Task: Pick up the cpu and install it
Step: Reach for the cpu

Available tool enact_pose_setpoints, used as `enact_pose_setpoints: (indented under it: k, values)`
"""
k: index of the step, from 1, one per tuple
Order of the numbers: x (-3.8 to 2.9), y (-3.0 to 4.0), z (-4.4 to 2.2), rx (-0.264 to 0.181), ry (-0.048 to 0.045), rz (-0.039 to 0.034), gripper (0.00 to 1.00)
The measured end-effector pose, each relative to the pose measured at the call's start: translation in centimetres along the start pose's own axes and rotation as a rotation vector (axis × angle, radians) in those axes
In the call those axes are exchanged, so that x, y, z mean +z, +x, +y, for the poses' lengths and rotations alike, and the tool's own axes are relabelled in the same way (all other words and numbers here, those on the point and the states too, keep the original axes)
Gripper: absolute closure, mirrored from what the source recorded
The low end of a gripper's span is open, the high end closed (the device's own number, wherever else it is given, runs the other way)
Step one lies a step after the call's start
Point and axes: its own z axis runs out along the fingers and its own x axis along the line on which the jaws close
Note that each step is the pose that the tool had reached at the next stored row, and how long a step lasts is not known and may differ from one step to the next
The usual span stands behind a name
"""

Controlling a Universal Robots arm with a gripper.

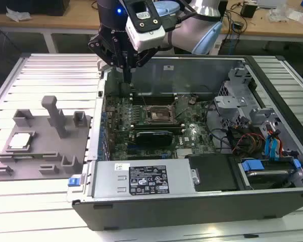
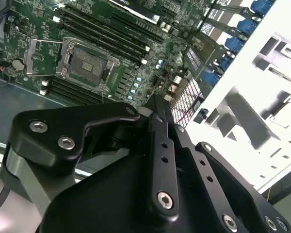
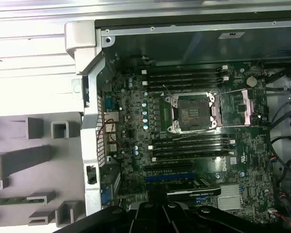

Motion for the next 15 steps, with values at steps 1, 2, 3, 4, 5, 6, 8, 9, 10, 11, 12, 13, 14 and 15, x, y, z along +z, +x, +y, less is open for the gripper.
enact_pose_setpoints:
  k: [1, 2, 3, 4, 5, 6, 8, 9, 10, 11, 12, 13, 14, 15]
  values:
    - [0.00, 0.00, 0.00, 0.000, 0.0000, 0.0000, 0.89]
    - [0.00, 0.00, 0.00, 0.000, 0.0000, 0.0000, 0.89]
    - [0.00, 0.00, 0.00, 0.000, 0.0000, 0.0000, 0.89]
    - [0.00, 0.00, 0.00, 0.000, 0.0000, 0.0000, 0.89]
    - [0.00, 0.00, 0.00, 0.000, 0.0000, 0.0000, 0.89]
    - [0.00, 0.00, 0.00, 0.000, 0.0000, 0.0000, 0.89]
    - [0.00, 0.00, 0.00, -0.001, 0.0000, 0.0000, 0.89]
    - [0.00, 0.00, 0.00, -0.001, 0.0000, 0.0000, 0.89]
    - [0.00, 0.00, 0.00, -0.003, -0.0001, 0.0001, 0.89]
    - [0.00, 0.01, 0.00, -0.004, -0.0001, 0.0002, 0.89]
    - [0.00, 0.06, 0.00, -0.005, -0.0001, 0.0002, 0.89]
    - [0.00, 0.10, -0.01, -0.006, -0.0002, 0.0002, 0.89]
    - [0.00, 0.17, -0.01, -0.007, -0.0002, 0.0003, 0.89]
    - [-0.01, 0.34, -0.03, -0.009, -0.0001, 0.0004, 0.89]
